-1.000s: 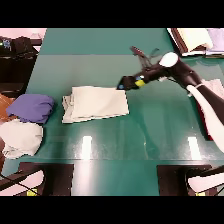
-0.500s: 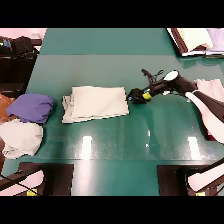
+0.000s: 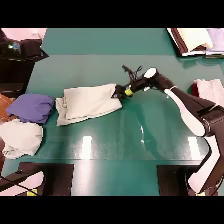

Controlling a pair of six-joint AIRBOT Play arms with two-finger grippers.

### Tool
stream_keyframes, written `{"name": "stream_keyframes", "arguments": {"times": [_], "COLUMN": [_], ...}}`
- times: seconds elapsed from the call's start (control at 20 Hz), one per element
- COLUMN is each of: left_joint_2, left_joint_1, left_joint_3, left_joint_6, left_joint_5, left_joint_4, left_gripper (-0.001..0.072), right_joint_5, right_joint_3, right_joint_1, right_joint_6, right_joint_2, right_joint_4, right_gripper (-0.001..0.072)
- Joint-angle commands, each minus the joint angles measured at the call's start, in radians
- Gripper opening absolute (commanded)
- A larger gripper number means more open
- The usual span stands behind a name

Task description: Fold the shirts.

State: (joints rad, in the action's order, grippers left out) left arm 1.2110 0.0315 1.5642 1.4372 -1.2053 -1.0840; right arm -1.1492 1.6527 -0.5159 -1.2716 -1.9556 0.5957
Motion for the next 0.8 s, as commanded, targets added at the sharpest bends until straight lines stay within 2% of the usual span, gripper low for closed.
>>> {"name": "stream_keyframes", "arguments": {"times": [0.0,0.25,0.4,0.6,0.75], "left_joint_2": [0.000,0.000,0.000,0.001,0.002], "left_joint_1": [-0.098,-0.163,-0.163,-0.163,-0.163], "left_joint_3": [-0.001,-0.001,-0.001,-0.001,-0.001], "left_joint_6": [-0.006,-0.005,-0.005,-0.004,0.003], "left_joint_5": [0.014,0.074,0.099,0.116,0.124], "left_joint_4": [-0.010,-0.008,-0.008,-0.007,-0.007], "left_gripper": [0.0024,0.0024,0.0024,0.0024,0.0024], "right_joint_5": [0.010,-0.005,0.007,0.019,0.038], "right_joint_3": [0.057,-0.056,-0.127,-0.145,-0.144], "right_joint_1": [0.087,0.446,0.697,0.959,1.061], "right_joint_6": [-0.020,-0.050,-0.050,-0.050,-0.050], "right_joint_2": [0.060,0.299,0.424,0.494,0.500], "right_joint_4": [0.079,0.231,0.245,0.243,0.235], "right_gripper": [0.0014,0.0014,0.0015,0.0014,0.0015]}}
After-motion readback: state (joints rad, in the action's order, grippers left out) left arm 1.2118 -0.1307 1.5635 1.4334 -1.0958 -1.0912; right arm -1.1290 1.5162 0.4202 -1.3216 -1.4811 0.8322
